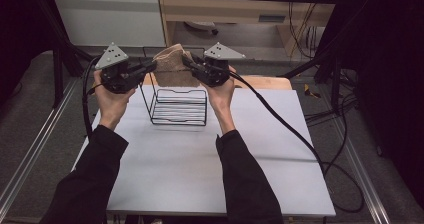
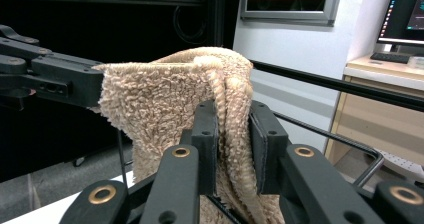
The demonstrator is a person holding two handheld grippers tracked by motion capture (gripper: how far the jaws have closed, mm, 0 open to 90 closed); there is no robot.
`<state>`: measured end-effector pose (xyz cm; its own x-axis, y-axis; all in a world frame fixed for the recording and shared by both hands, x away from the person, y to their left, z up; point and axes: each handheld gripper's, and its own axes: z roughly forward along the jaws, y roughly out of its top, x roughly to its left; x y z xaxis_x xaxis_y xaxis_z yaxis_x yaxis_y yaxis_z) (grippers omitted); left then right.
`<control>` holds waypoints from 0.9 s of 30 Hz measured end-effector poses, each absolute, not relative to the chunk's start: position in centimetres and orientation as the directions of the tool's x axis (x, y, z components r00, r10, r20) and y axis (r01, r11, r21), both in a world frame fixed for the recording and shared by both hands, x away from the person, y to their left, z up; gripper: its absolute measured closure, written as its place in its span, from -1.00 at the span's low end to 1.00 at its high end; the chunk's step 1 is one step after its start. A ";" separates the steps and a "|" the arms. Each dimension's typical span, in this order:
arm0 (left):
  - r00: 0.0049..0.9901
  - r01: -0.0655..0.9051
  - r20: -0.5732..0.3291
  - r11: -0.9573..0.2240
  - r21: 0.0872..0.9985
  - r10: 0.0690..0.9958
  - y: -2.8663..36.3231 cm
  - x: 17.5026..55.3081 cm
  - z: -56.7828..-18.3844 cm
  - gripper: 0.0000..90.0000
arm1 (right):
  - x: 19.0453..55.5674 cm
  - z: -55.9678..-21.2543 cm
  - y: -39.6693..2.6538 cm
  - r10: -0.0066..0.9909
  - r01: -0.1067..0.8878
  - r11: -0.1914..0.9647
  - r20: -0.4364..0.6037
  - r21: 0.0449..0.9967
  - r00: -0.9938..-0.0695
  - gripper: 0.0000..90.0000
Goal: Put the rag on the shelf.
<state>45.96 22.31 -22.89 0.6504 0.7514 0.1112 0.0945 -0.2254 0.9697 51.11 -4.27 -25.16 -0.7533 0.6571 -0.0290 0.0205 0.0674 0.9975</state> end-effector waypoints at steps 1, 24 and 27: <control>0.652 0.094 0.112 -0.226 0.970 0.750 22.3 45.9 -23.0 0.93 | 51.0 -25.2 -4.3 0.657 0.020 0.073 -0.033 0.997 -0.754 0.70; 0.654 0.103 0.157 -0.292 0.951 0.740 21.8 44.8 -24.9 0.93 | 49.0 -24.0 -5.5 0.629 0.023 0.153 -0.079 0.988 -0.773 0.42; 0.652 0.107 0.161 -0.300 0.948 0.741 21.7 44.9 -25.1 0.93 | 48.8 -23.9 -5.7 0.627 0.031 0.164 -0.080 0.986 -0.775 0.37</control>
<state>44.86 21.72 -25.07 0.6522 0.7408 0.1606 0.1070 -0.2998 0.9480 48.78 -5.68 -23.86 -0.7753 0.6265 -0.0795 0.0311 0.1636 0.9860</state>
